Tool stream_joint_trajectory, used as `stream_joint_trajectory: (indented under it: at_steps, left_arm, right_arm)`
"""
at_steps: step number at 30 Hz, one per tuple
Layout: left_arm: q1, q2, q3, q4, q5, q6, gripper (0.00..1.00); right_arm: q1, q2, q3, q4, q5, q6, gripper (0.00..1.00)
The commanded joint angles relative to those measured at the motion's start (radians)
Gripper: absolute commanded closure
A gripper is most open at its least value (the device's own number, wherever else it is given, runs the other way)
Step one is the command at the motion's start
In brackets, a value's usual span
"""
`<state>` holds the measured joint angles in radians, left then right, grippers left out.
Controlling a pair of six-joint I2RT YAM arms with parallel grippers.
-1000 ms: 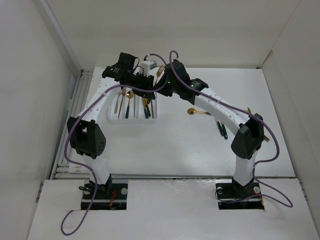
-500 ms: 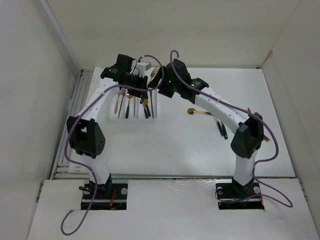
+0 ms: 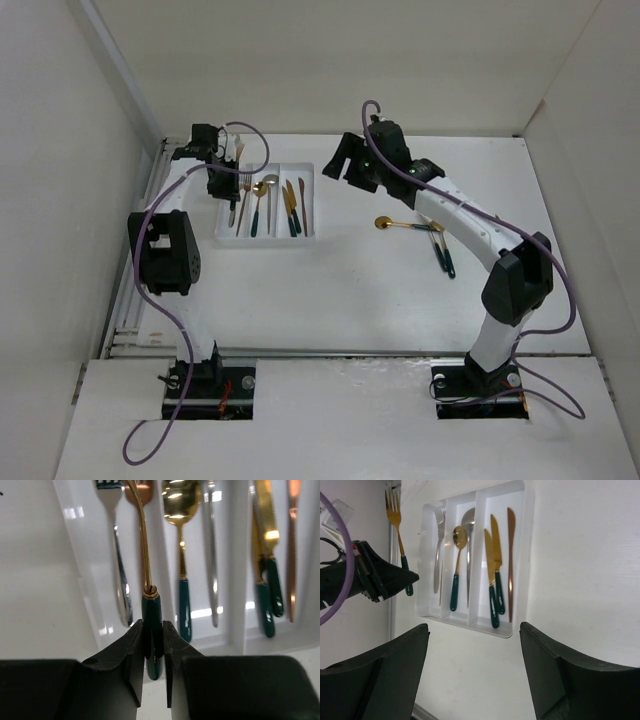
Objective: Sort the eating utensils into containers
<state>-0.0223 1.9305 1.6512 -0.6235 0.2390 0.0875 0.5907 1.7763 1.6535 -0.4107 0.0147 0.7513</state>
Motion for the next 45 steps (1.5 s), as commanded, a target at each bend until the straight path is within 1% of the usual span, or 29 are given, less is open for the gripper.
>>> stream_joint_trajectory:
  at_steps: [1,6,10,12,13,14,15,16,17,19,21,22,24,25,26,27,29,30,31,33,35,37,38,39,41,43,45]
  left_arm:
    - [0.024,0.047,0.010,0.045,-0.024,-0.011,1.00]
    - [0.036,0.120,0.010,0.036,-0.024,0.014,1.00]
    - [0.036,0.145,0.010,0.036,-0.033,0.014,1.00]
    - [0.036,0.145,0.010,0.036,-0.033,0.014,0.93]
    - [0.036,0.145,0.010,0.036,-0.044,0.014,0.82]
    - [0.036,0.145,0.010,0.036,-0.044,0.014,0.73]
    - [0.036,0.145,0.010,0.027,-0.044,0.014,0.67]
    - [0.036,0.136,0.010,0.027,-0.044,0.014,0.63]
    - [0.036,0.136,0.010,0.027,-0.044,0.014,0.55]
    - [0.036,0.127,0.010,0.015,-0.053,0.014,0.48]
    - [0.036,0.127,0.033,-0.013,-0.066,-0.006,0.45]
    - [0.036,0.127,0.044,-0.013,-0.075,-0.006,0.45]
    - [0.036,0.127,0.077,-0.039,-0.075,-0.015,0.44]
    - [0.036,0.114,0.088,-0.051,-0.084,-0.015,0.44]
    - [0.036,0.114,0.100,-0.051,-0.084,-0.015,0.44]
    - [0.036,0.101,0.111,-0.062,-0.084,-0.015,0.43]
    - [0.036,0.075,0.150,-0.073,-0.075,-0.026,0.36]
    - [0.036,0.061,0.163,-0.073,-0.066,-0.026,0.30]
    - [0.036,0.061,0.191,-0.073,-0.066,-0.026,0.29]
    - [0.027,0.050,0.217,-0.099,-0.066,-0.026,0.27]
    - [0.018,0.032,0.239,-0.110,-0.066,-0.026,0.27]
    - [0.009,0.007,0.248,-0.110,-0.057,-0.026,0.27]
    - [0.009,-0.002,0.248,-0.110,-0.056,-0.026,0.25]
    - [0.009,-0.011,0.248,-0.110,-0.056,-0.026,0.25]
    - [0.009,-0.028,0.248,-0.110,-0.056,-0.026,0.25]
    - [-0.001,-0.041,0.248,-0.110,-0.056,-0.026,0.25]
    - [-0.001,-0.062,0.248,-0.110,-0.066,-0.026,0.25]
  right_arm:
    - [-0.025,-0.037,-0.003,0.016,0.024,-0.078,0.21]
    - [-0.058,-0.037,-0.015,0.016,0.014,-0.078,0.21]
    - [-0.081,-0.037,-0.038,0.007,0.014,-0.087,0.21]
    - [-0.081,-0.046,-0.049,-0.005,0.014,-0.096,0.21]
    - [-0.091,-0.057,-0.049,-0.014,0.014,-0.107,0.21]
    - [-0.091,-0.057,-0.049,-0.014,0.024,-0.107,0.20]
    - [-0.091,-0.066,-0.058,-0.039,0.024,-0.133,0.17]
    - [-0.104,-0.077,-0.058,-0.049,0.024,-0.145,0.16]
    - [-0.118,-0.077,-0.069,-0.062,0.024,-0.161,0.14]
    - [-0.135,-0.086,-0.069,-0.120,0.024,-0.206,0.12]
    - [-0.170,-0.086,-0.080,-0.166,0.024,-0.242,0.12]
    - [-0.186,-0.095,-0.093,-0.213,0.015,-0.274,0.12]
    - [-0.236,-0.095,-0.144,-0.250,0.005,-0.315,0.14]
    - [-0.274,-0.095,-0.161,-0.290,-0.004,-0.370,0.17]
    - [-0.275,-0.095,-0.178,-0.312,-0.004,-0.398,0.18]
    - [-0.305,-0.083,-0.191,-0.335,0.020,-0.421,0.19]
    - [-0.315,-0.052,-0.216,-0.388,0.098,-0.449,0.21]
    - [-0.327,-0.043,-0.216,-0.402,0.140,-0.449,0.21]
    - [-0.337,-0.043,-0.216,-0.414,0.184,-0.449,0.21]
    - [-0.353,-0.043,-0.228,-0.424,0.185,-0.438,0.21]
    - [-0.376,-0.052,-0.274,-0.424,0.194,-0.429,0.26]
    - [-0.399,-0.061,-0.307,-0.406,0.205,-0.402,0.37]
    - [-0.434,-0.061,-0.334,-0.405,0.205,-0.402,0.41]
    - [-0.451,-0.061,-0.348,-0.390,0.205,-0.402,0.50]
    - [-0.491,-0.046,-0.357,-0.363,0.183,-0.402,0.58]
    - [-0.500,0.000,-0.357,-0.352,0.174,-0.391,0.66]
    - [-0.500,0.021,-0.357,-0.352,0.159,-0.391,0.66]
